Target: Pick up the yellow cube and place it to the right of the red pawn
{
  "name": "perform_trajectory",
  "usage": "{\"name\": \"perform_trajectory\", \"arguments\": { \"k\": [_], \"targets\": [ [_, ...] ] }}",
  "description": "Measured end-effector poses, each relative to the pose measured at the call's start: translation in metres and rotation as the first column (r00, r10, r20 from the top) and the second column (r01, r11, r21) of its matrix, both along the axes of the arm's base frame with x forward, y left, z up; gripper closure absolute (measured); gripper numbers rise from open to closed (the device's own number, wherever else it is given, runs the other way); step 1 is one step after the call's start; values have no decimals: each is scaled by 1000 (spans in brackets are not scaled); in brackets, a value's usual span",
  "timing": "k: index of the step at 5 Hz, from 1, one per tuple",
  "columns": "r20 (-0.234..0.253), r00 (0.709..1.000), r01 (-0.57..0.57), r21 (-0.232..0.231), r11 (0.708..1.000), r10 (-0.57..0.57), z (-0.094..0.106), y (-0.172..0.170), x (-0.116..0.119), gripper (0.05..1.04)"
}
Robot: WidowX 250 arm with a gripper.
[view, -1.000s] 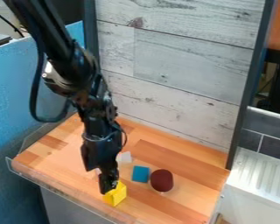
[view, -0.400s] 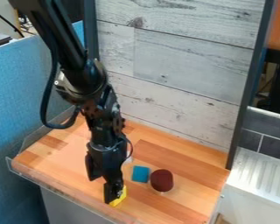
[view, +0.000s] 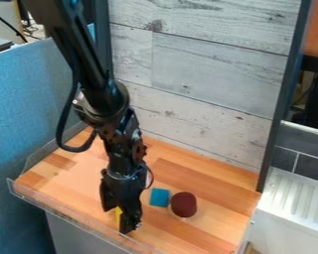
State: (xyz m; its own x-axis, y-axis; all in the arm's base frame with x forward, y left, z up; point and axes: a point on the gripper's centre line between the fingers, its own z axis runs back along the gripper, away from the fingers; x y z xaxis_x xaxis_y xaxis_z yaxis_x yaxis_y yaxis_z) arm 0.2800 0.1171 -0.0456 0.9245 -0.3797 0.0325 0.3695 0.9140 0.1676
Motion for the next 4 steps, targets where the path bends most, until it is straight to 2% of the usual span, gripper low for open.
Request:
{"name": "perform_trajectory", "arguments": {
  "k": [1, 3, 4],
  "targets": [
    [4, 1000, -8, 1, 1000, 8, -1, 1, 4, 471],
    [8, 999, -35, -56, 998, 35, 11, 0, 21, 499],
    [41, 995, -83, -78, 993, 86, 27, 13, 39, 499]
  ]
}}
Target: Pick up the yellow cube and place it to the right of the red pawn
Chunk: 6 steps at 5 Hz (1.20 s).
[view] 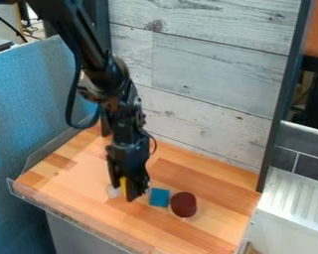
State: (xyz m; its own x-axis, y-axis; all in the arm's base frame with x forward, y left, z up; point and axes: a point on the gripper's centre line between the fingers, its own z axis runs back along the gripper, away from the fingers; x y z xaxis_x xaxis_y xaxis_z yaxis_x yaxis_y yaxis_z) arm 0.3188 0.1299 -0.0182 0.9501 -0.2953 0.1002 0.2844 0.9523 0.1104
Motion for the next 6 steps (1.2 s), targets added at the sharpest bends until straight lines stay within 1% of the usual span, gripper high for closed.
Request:
{"name": "perform_trajectory", "arguments": {
  "k": [1, 2, 3, 4, 5, 6],
  "targets": [
    [62, 998, -22, 15, 1000, 21, 17, 9, 27, 499],
    [75, 995, -73, 5, 997, 72, 18, 16, 57, 499],
    [78, 993, -95, 19, 995, 94, 12, 19, 82, 499],
    [53, 992, -115, 19, 993, 114, -1, 22, 101, 499],
    [-3, 985, -173, 0, 985, 173, -11, 22, 103, 499],
    [-64, 966, -253, -48, 966, 250, -14, 15, 94, 498]
  ]
}}
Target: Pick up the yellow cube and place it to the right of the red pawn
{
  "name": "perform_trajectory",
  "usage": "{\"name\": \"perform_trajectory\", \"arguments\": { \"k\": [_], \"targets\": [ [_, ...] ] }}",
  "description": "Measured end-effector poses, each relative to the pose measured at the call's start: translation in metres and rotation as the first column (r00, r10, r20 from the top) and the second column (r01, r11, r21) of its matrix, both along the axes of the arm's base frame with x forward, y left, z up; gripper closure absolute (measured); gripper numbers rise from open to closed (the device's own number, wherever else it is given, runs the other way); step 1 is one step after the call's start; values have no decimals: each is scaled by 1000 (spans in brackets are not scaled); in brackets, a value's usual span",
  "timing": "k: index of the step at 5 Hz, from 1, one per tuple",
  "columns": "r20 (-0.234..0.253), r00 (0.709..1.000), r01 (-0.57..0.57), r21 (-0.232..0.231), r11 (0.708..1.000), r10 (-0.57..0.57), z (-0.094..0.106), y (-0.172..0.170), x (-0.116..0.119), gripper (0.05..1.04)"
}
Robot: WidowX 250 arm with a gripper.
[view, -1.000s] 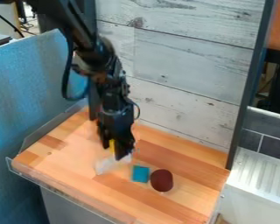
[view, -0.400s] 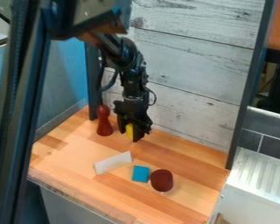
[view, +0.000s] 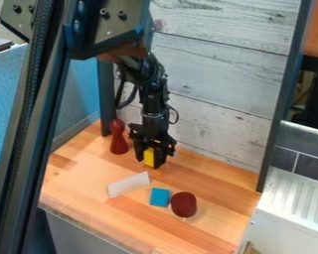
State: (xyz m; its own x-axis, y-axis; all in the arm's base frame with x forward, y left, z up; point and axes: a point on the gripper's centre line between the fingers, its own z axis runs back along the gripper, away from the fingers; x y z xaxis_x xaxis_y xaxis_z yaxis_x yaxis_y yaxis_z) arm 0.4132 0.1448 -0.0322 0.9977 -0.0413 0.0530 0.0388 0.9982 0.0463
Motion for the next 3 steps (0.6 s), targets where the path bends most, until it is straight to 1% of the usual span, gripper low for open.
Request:
{"name": "perform_trajectory", "arguments": {
  "k": [1, 2, 3],
  "targets": [
    [-35, 997, -64, -35, 997, 63, -9, -6, -12, 424],
    [17, 999, -34, -47, 998, 35, 12, -4, -16, 143],
    [122, 991, 57, -40, 998, -51, 48, 3, -26, 75]
  ]
}}
